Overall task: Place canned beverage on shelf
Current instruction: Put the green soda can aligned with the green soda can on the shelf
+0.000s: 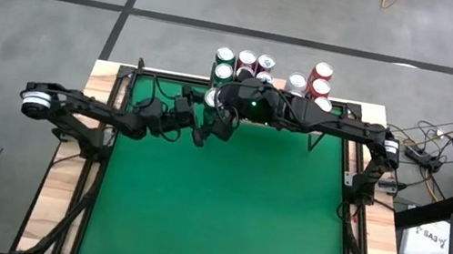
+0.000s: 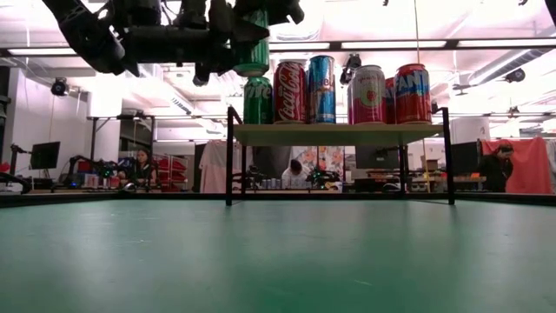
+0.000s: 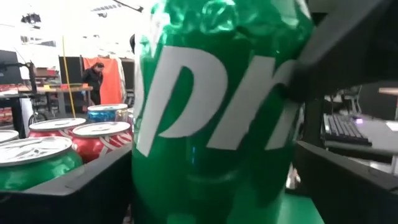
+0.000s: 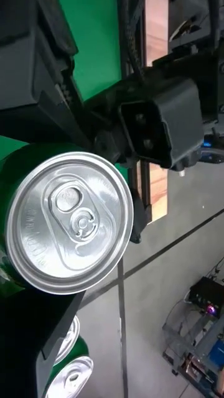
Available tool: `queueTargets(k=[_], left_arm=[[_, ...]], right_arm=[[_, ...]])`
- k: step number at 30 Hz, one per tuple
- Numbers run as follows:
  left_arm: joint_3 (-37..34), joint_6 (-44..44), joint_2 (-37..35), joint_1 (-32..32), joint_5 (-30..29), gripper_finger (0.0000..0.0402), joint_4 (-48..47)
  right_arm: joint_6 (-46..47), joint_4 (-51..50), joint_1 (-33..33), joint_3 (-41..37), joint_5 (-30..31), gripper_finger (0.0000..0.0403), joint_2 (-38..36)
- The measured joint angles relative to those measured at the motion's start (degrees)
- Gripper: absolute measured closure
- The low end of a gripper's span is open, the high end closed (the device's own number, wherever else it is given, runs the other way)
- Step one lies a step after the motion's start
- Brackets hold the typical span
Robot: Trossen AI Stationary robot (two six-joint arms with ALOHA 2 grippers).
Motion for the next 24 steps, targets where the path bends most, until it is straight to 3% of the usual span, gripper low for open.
queueTargets(k=[7, 15, 24], left_arm=[[-0.02, 6.59, -9.1, 0.07, -0.68, 0.0033, -14.71], [-0.11, 14.96, -22.02, 0.55, -8.13, 0.0036, -32.8], [-2.5, 16.72, -27.03, 1.84, -8.13, 0.0036, -34.8]], right_arm=[[1.47, 0.41, -1.2, -0.01, -0.39, 0.0108, -0.13], [1.45, 2.0, -2.36, -0.01, 0.63, 0.0108, 0.42], [1.26, 3.65, -2.46, -0.03, 0.17, 0.0108, 2.1]])
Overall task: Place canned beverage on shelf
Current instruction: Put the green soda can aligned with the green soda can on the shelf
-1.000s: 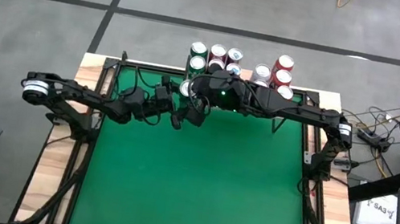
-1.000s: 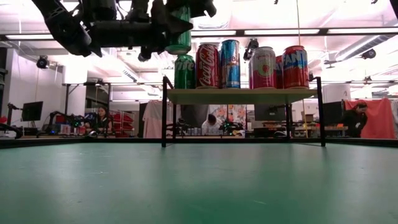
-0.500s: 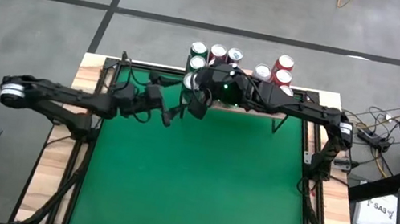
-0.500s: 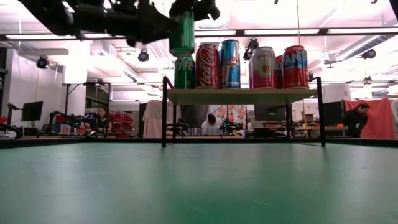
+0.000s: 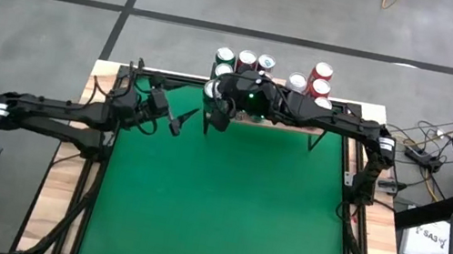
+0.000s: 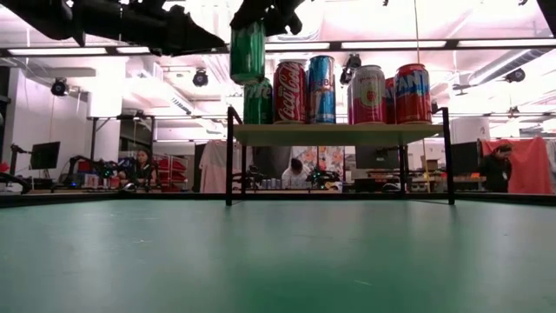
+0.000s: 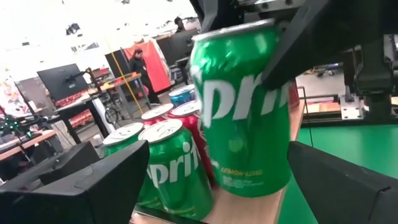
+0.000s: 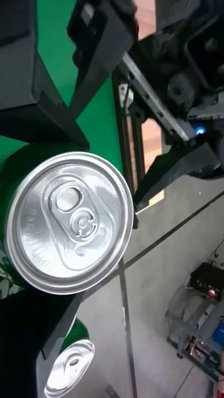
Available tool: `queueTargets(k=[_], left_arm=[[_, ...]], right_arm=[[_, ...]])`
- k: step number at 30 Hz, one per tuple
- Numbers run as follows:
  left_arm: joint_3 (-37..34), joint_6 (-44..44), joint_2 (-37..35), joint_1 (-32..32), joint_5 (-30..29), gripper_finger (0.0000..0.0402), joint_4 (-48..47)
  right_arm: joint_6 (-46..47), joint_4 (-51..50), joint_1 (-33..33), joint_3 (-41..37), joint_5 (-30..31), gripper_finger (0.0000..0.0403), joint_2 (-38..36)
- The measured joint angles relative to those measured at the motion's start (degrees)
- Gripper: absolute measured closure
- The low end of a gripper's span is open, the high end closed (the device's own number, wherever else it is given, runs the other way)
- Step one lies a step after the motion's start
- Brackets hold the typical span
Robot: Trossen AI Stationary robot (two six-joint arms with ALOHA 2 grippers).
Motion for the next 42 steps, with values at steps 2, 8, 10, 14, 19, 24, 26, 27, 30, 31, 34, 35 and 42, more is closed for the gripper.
queueTargets(k=[2, 8, 10, 14, 19, 24, 26, 27, 30, 31, 34, 35, 42], left_arm=[[-0.65, 0.21, -0.52, 0.12, 0.02, 0.0036, -0.17], [-1.73, 1.68, -1.12, 0.44, 0.0, 0.0036, -0.34], [-1.82, 1.68, -1.1, 0.52, 0.02, 0.0036, -0.48], [-1.98, 1.7, -1.1, 0.58, 0.24, 0.0036, -0.47], [-2.5, 1.68, -1.06, 0.91, 3.89, 0.0036, -0.95], [-2.5, 0.55, -1.0, 0.97, 4.09, 0.0036, -0.93], [-2.5, 0.32, -0.71, 1.01, 4.0, 0.0036, -0.91], [-2.5, 0.33, -0.45, 1.02, 3.75, 0.0036, -0.91], [-2.5, 0.37, 0.6, 1.17, 3.65, 0.0036, -0.89], [-2.5, 0.57, 1.04, 1.23, 3.63, 0.0036, -0.86], [-2.5, 1.3, 2.59, 1.32, 3.58, 0.0036, 0.02], [-2.5, 1.33, 3.18, 1.35, 3.58, 0.0037, 0.73], [-2.5, 1.7, 6.25, 2.36, 3.54, 0.0064, 2.46]], right_arm=[[-0.47, 0.45, -0.11, 0.0, 0.1, 0.0108, 0.73], [-1.63, 0.54, -0.11, 0.0, 1.5, 0.0108, 2.31], [-2.49, 0.77, -0.15, 0.0, 2.08, 0.0108, 2.6], [-2.97, 0.48, -0.22, 0.0, 2.84, 0.0108, 3.67], [-3.92, 0.53, -0.13, 0.0, 4.12, 0.0108, 4.56], [-4.29, -0.39, -0.15, -0.07, 5.53, 0.0108, 4.86], [-4.22, -1.09, -0.15, -0.07, 6.87, 0.0108, 4.81], [-4.21, -1.4, -0.15, -0.07, 7.32, 0.0108, 4.79], [-4.11, -1.74, -0.15, -0.09, 7.44, 0.0108, 4.77], [-4.11, -1.76, -0.15, -0.09, 7.44, 0.0108, 4.75], [-3.94, -1.76, -0.15, -0.09, 7.42, 0.0108, 4.77], [-3.6, -1.75, -0.15, -0.14, 7.43, 0.0108, 4.77], [-2.62, -1.5, -0.15, -0.66, 7.44, 0.0108, 4.86]])
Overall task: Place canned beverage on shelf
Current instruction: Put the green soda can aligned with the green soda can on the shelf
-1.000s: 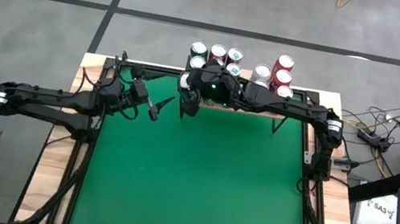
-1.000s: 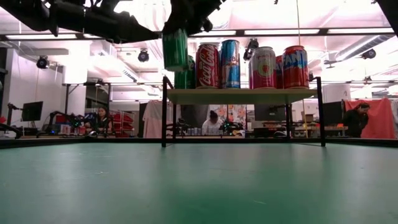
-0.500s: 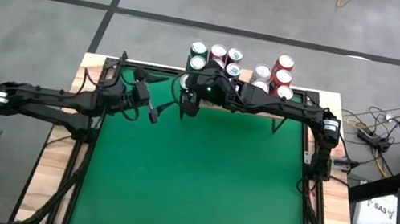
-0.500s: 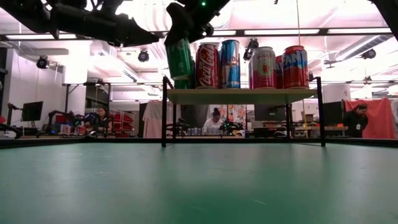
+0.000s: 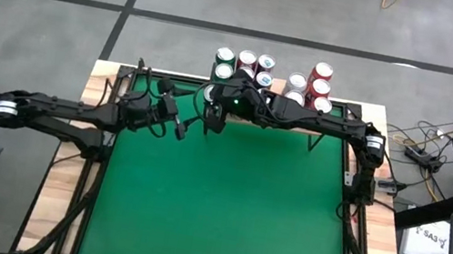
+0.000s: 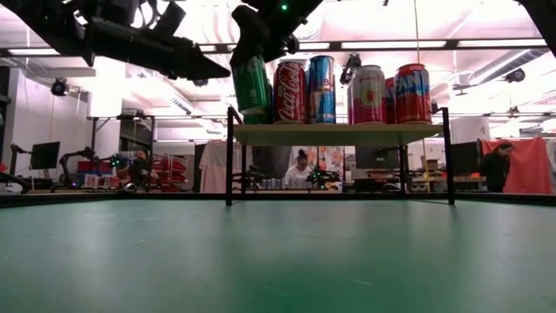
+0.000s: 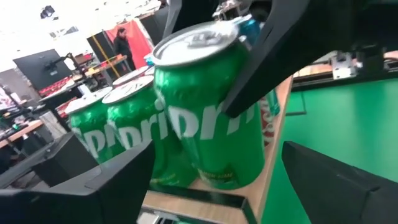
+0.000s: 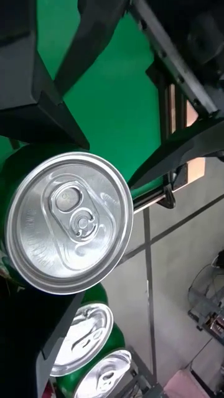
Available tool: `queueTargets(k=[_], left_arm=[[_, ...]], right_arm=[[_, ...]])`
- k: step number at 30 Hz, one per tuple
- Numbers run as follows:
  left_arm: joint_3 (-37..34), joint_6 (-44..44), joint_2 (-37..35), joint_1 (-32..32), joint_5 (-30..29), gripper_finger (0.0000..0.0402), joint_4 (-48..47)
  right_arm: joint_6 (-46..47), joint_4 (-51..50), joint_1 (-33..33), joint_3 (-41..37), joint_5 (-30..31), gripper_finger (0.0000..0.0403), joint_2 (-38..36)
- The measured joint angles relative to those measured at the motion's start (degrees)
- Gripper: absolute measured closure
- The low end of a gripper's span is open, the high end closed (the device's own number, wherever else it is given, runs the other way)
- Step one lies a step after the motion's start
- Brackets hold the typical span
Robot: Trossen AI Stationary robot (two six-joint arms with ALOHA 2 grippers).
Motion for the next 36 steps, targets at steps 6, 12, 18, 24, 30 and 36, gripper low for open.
queueTargets(k=[6, 12, 18, 24, 30, 36], left_arm=[[0.0, 0.0, 0.78, 0.91, -0.11, 0.0103, 0.38], [0.0, 0.2, 0.76, 0.89, -0.04, 0.0141, 1.23], [0.0, 2.2, 0.76, 0.89, 0.3, 0.0185, -0.54], [0.0, 1.35, 0.64, 0.83, 1.86, 0.0227, 1.09], [0.0, -1.78, 0.23, 0.89, 3.14, 0.0213, 1.7], [0.0, -3.04, 0.87, 1.33, 3.12, 0.0151, 2.24]], right_arm=[[0.0, 0.59, 0.0, 0.0, -0.01, 0.0108, 0.0], [0.0, 0.76, 0.0, -0.15, 0.0, 0.0108, 0.0], [0.0, 0.76, -0.11, -0.2, 0.0, 0.0108, 0.0], [-0.34, 0.76, -0.24, -0.22, -0.01, 0.0108, 0.0], [-0.53, 0.79, -0.25, -0.22, -0.02, 0.0108, 0.0], [-0.75, 1.26, -0.24, -0.22, -0.02, 0.0108, 0.0]])
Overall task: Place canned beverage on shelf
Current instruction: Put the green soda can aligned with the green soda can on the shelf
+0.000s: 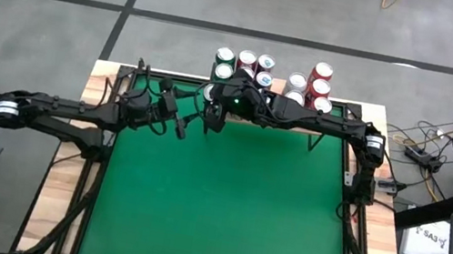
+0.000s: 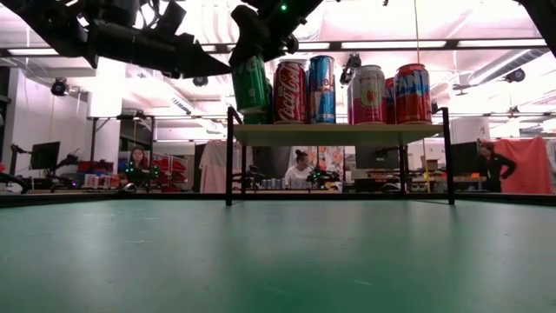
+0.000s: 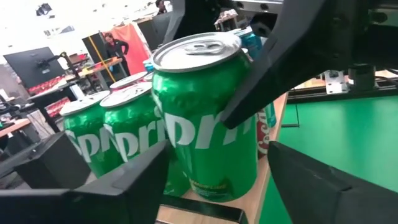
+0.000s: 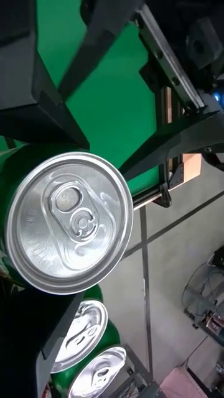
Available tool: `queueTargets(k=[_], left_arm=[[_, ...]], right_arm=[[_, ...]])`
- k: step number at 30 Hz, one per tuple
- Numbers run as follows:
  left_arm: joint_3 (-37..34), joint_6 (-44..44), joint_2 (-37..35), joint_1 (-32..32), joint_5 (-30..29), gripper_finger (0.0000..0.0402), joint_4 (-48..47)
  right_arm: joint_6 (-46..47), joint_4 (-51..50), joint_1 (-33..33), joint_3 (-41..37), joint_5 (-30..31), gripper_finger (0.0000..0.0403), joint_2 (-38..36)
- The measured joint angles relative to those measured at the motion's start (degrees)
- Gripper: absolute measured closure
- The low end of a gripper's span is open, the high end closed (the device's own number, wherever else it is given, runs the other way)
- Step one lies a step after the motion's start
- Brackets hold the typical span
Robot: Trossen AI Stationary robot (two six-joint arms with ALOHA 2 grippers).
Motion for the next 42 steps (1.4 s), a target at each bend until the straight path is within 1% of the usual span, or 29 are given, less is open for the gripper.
queueTargets(k=[5, 8, 10, 16, 23, 30, 42], left_arm=[[0.0, 0.0, 3.22, 0.31, 0.04, 0.0104, 4.64], [0.0, -0.3, 5.7, 0.5, 0.01, 0.0087, 7.59], [0.0, -0.66, 7.42, 0.76, 0.01, 0.0083, 10.01], [0.0, -1.81, 11.02, 1.92, -0.03, 0.0081, 14.1], [0.02, -1.86, 12.71, 2.21, -0.01, 0.0084, 15.81], [0.04, -1.7, 12.72, 2.21, 0.01, 0.0095, 15.45], [0.04, 0.53, 12.18, 2.21, -0.01, 0.0096, 12.88]], right_arm=[[0.24, 0.02, -0.02, 0.0, -0.02, 0.0108, 0.0], [1.5, 0.43, -0.01, 0.0, 0.02, 0.0108, 0.0], [1.81, 0.52, -0.02, 0.0, 0.0, 0.0108, 0.0], [1.77, 0.34, -0.04, 0.0, 0.0, 0.0108, 0.0], [1.53, -0.08, -0.11, 0.0, -0.02, 0.0108, 0.0], [1.39, -0.1, -0.13, -0.42, -0.02, 0.0108, 0.0], [1.75, -0.14, -0.13, -0.77, -0.02, 0.0108, 0.0]])
